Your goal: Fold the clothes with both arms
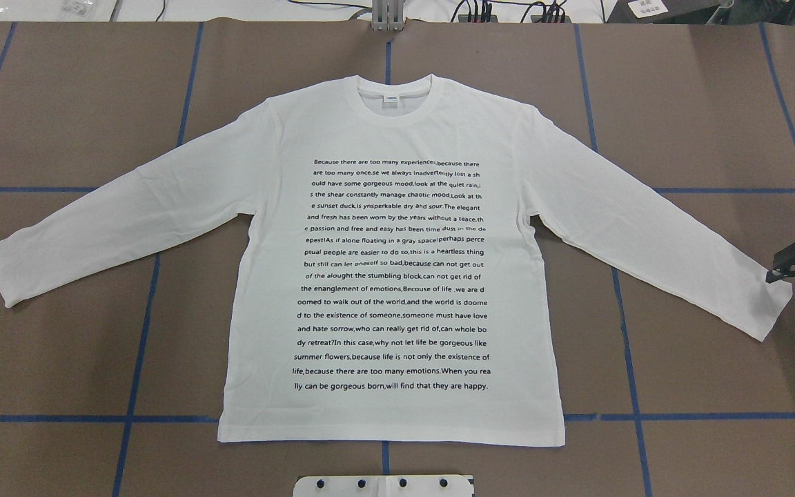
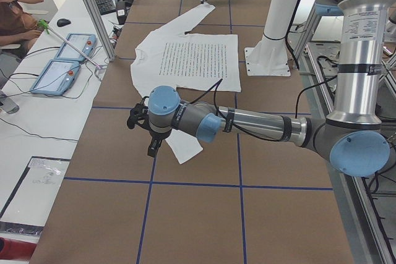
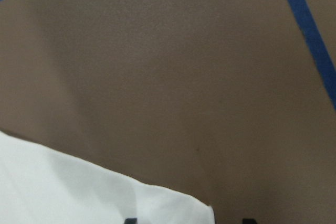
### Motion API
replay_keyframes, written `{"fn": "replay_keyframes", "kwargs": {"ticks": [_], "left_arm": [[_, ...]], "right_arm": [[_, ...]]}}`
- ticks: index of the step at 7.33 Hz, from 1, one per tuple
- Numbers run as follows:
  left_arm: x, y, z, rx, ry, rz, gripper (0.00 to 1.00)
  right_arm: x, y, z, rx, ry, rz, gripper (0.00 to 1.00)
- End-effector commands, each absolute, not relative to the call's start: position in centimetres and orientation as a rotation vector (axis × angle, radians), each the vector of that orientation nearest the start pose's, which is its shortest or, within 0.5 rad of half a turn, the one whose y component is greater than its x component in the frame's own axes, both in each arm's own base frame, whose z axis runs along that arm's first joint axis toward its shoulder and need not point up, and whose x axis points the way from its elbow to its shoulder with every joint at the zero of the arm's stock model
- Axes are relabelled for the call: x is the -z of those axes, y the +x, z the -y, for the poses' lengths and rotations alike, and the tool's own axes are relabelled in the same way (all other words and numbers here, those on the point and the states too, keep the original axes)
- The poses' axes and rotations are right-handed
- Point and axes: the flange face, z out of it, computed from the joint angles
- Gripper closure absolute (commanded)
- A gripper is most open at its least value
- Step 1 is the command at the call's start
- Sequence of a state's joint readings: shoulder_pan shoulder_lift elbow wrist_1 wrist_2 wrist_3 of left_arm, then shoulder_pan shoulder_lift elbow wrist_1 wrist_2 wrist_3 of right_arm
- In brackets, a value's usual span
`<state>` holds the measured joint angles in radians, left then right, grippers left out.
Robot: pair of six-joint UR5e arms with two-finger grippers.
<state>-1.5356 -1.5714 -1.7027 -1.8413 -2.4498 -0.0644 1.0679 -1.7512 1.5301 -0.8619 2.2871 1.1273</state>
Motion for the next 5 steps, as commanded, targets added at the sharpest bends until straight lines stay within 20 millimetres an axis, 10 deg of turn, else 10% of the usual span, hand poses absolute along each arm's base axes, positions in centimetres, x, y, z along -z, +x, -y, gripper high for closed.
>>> {"fn": "replay_keyframes", "kwargs": {"ticks": [1, 2, 3, 5], "left_arm": [[-55.32, -3.88, 50.83, -0.153, 0.337, -0.882, 0.0], [-55.24, -3.88, 50.82, -0.153, 0.338, -0.882, 0.0], [-55.16, -3.96, 50.81, -0.153, 0.34, -0.882, 0.0], [-55.27, -3.91, 50.77, -0.16, 0.342, -0.877, 0.0]], "right_arm": [[-69.34, -14.7, 40.84, -0.419, -0.2, 0.815, 0.35], [-69.34, -14.7, 40.84, -0.423, -0.202, 0.815, 0.52], [-69.2, -14.79, 40.97, -0.441, -0.209, 0.816, 1.0], [-68.82, -15.07, 41.42, -0.438, -0.209, 0.823, 1.0]]}}
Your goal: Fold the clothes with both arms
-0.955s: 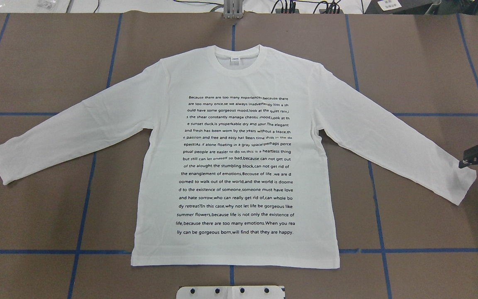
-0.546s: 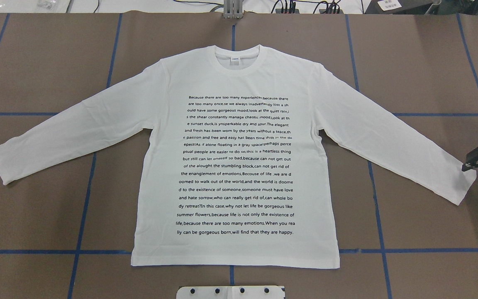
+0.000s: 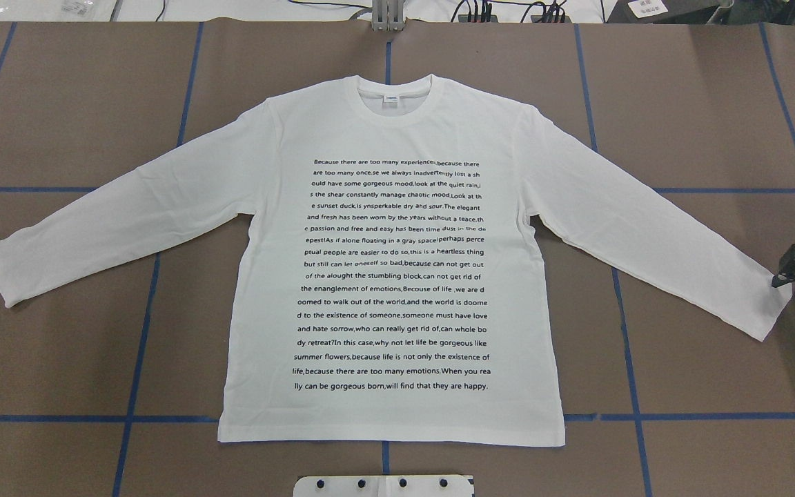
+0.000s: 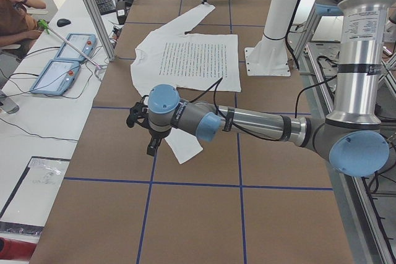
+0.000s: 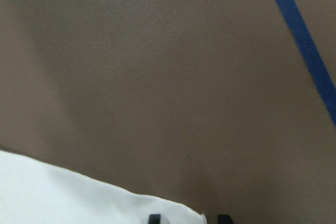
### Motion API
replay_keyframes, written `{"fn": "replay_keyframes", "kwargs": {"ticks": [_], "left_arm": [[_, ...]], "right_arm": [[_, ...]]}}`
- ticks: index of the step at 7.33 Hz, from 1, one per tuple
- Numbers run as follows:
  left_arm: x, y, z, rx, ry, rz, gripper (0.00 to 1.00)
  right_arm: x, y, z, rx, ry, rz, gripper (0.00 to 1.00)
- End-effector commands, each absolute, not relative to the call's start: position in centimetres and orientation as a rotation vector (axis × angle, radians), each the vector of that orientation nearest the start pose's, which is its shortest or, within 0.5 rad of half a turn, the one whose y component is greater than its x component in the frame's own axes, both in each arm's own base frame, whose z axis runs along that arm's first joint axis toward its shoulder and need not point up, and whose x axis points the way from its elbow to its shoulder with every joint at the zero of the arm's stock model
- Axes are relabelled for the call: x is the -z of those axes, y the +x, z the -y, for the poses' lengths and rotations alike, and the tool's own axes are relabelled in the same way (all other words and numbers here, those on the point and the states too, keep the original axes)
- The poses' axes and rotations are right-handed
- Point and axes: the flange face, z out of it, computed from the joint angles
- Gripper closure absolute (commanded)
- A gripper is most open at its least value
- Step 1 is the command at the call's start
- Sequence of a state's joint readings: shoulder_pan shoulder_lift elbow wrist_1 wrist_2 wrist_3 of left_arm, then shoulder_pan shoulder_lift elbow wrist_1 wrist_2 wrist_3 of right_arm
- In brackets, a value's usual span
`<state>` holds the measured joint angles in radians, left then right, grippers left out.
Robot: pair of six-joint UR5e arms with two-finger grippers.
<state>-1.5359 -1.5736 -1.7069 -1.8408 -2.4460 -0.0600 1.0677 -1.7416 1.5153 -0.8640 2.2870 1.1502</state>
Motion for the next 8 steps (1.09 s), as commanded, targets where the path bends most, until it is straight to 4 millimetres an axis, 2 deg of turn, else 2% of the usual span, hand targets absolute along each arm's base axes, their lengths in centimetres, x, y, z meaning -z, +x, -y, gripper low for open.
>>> {"fn": "replay_keyframes", "kwargs": {"ticks": [1, 2, 3, 4, 5, 6, 7, 8], "left_arm": [[-55.2, -3.9, 50.8, -0.16, 0.344, -0.876, 0.0], [-55.2, -3.9, 50.8, -0.16, 0.344, -0.876, 0.0], [-55.1, -3.9, 50.8, -0.162, 0.345, -0.879, 0.0], [-55.1, -4.0, 50.7, -0.159, 0.344, -0.882, 0.0], [-55.2, -4.0, 50.7, -0.16, 0.344, -0.881, 0.0], [-55.0, -4.0, 50.7, -0.158, 0.346, -0.883, 0.0], [-55.1, -4.0, 50.6, -0.161, 0.347, -0.882, 0.0], [-55.0, -4.0, 50.7, -0.164, 0.349, -0.882, 0.0]], "right_arm": [[-68.6, -15.2, 41.6, -0.432, -0.211, 0.831, 1.0], [-68.0, -15.1, 41.5, -0.427, -0.209, 0.844, 1.0], [-66.5, -14.8, 41.2, -0.418, -0.211, 0.877, 1.0], [-63.3, -13.5, 41.5, -0.42, -0.199, 0.937, 1.0], [-60.7, -13.1, 41.6, -0.418, -0.187, 0.97, 1.0], [-58.2, -13.9, 43.1, -0.432, -0.172, 0.998, 1.0], [-53.4, -15.4, 46.2, -0.505, -0.177, 1.053, 1.0], [-48.8, -17.8, 48.8, -0.558, -0.2, 1.103, 1.0]]}}
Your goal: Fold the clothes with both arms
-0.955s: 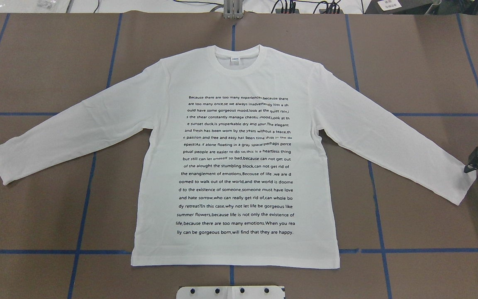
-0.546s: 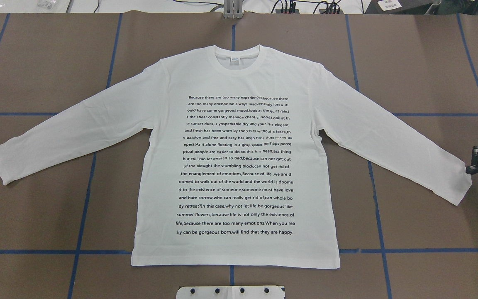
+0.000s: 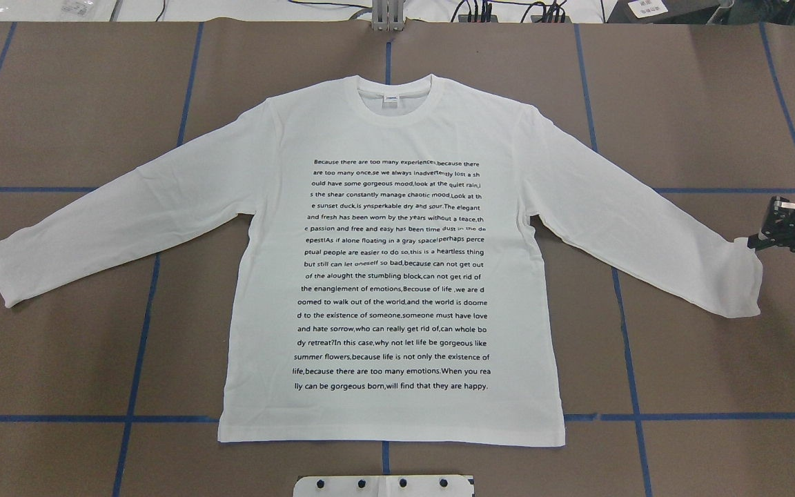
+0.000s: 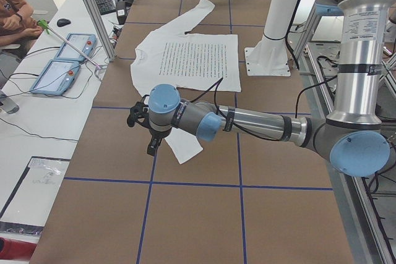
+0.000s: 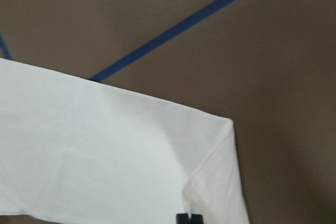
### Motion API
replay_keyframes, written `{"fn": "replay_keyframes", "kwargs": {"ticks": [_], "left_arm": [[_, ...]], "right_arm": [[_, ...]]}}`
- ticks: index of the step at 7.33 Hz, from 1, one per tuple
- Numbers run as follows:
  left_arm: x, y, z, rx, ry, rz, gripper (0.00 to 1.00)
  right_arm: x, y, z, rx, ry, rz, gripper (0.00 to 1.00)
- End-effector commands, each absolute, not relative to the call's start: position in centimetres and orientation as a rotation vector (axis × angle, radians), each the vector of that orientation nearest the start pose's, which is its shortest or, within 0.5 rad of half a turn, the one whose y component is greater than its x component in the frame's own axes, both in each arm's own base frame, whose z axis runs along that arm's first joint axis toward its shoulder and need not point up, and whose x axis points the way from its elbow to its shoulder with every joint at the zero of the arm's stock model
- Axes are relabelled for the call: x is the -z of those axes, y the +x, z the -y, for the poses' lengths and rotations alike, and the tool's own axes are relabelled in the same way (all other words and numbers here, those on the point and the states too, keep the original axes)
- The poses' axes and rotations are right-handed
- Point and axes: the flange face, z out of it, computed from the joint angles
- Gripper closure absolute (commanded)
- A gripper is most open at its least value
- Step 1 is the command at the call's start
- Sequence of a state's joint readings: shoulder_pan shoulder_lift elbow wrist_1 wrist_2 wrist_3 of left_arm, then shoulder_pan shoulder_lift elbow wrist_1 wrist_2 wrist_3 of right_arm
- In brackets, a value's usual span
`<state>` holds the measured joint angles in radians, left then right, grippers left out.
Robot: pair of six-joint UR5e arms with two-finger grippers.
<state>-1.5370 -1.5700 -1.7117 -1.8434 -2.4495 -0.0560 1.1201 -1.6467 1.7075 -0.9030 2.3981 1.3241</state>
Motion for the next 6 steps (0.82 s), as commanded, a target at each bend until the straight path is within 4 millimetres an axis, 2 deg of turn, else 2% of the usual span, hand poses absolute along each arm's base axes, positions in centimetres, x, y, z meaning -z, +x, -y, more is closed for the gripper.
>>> {"fn": "replay_keyframes", "kwargs": {"ticks": [1, 2, 3, 4, 5, 6], "left_arm": [[-55.1, -4.0, 50.6, -0.163, 0.347, -0.882, 0.0], [-55.1, -3.9, 50.6, -0.163, 0.346, -0.882, 0.0], [-55.2, -3.9, 50.6, -0.163, 0.346, -0.882, 0.0], [-54.9, -3.9, 50.6, -0.161, 0.349, -0.884, 0.0], [-54.7, -3.9, 50.7, -0.162, 0.354, -0.884, 0.0], [-54.4, -3.9, 50.7, -0.175, 0.375, -0.883, 0.0]], "right_arm": [[-44.3, -20.5, 51.2, -0.576, -0.216, 1.131, 1.0], [-38.0, -23.8, 54.8, -0.605, -0.248, 1.109, 1.0], [-29.5, -26.5, 58.8, -0.639, -0.259, 1.064, 1.0], [-22.3, -29.7, 62.3, -0.648, -0.235, 1.04, 1.0], [-17.4, -33.0, 65.0, -0.639, -0.232, 1.053, 1.0], [-12.6, -38.1, 66.5, -0.599, -0.213, 1.063, 1.0]]}}
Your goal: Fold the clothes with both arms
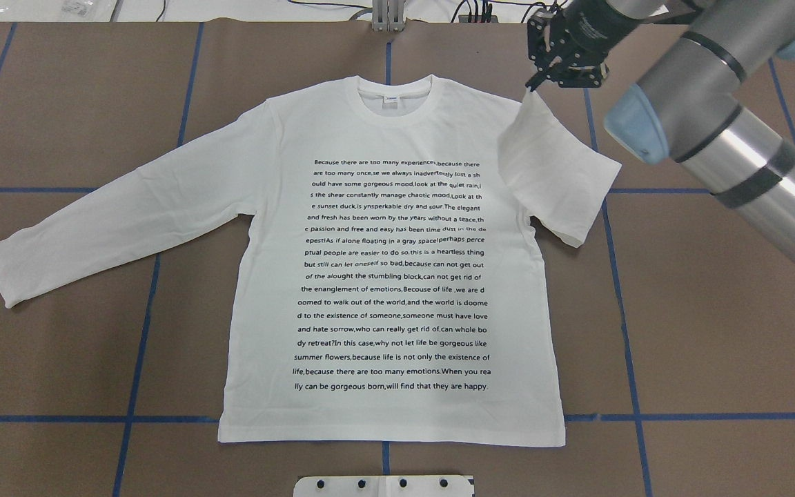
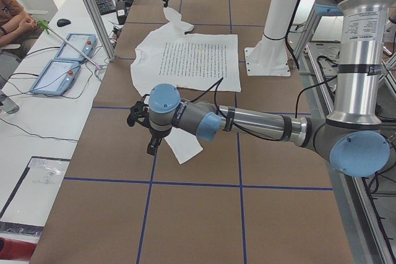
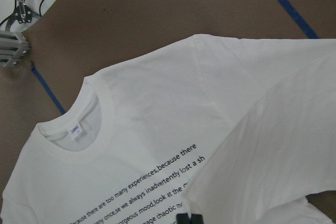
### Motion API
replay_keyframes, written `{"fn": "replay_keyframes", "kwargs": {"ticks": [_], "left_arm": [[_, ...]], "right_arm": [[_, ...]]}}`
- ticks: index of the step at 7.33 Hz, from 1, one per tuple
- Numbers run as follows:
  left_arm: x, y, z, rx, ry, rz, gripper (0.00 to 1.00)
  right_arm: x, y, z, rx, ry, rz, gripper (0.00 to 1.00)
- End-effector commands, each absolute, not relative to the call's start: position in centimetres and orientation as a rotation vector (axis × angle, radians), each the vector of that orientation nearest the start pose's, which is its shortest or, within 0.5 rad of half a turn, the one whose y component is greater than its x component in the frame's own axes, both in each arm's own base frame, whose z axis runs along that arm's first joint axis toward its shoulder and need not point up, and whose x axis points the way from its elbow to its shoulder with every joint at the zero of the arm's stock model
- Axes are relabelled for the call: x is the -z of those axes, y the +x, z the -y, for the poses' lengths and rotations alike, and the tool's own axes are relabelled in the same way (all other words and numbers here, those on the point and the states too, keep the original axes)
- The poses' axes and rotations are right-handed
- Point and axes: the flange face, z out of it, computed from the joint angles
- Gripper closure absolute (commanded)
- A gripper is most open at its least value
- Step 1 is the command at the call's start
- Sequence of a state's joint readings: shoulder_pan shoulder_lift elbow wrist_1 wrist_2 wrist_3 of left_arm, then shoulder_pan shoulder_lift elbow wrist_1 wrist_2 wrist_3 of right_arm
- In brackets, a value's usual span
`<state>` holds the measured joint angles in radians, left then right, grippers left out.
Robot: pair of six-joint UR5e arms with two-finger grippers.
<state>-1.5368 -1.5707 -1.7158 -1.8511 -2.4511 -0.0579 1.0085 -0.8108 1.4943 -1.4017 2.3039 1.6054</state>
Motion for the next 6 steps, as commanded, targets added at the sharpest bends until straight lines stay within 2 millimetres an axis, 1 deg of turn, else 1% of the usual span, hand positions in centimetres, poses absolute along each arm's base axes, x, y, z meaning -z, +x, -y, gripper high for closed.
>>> {"fn": "replay_keyframes", "kwargs": {"ticks": [1, 2, 3, 4, 5, 6], "left_arm": [[-54.0, -3.9, 50.5, -0.182, 0.392, -0.883, 0.0], [-53.9, -3.9, 50.5, -0.183, 0.395, -0.882, 0.0], [-53.9, -3.9, 50.5, -0.182, 0.395, -0.884, 0.0], [-53.9, -3.8, 50.5, -0.182, 0.393, -0.884, 0.0], [-54.2, -3.8, 50.5, -0.18, 0.389, -0.884, 0.0], [-54.2, -3.8, 50.5, -0.179, 0.388, -0.884, 0.0]], "right_arm": [[-8.7, -44.2, 65.8, -0.568, -0.185, 1.048, 1.0], [-6.5, -49.7, 64.4, -0.541, -0.11, 1.067, 1.0], [-6.2, -54.5, 62.7, -0.514, -0.07, 1.094, 1.0], [-6.7, -58.4, 61.0, -0.497, -0.002, 1.124, 1.0], [-6.1, -60.3, 60.1, -0.483, 0.0, 1.124, 1.0], [-5.2, -61.7, 59.4, -0.481, 0.019, 1.124, 1.0]]}}
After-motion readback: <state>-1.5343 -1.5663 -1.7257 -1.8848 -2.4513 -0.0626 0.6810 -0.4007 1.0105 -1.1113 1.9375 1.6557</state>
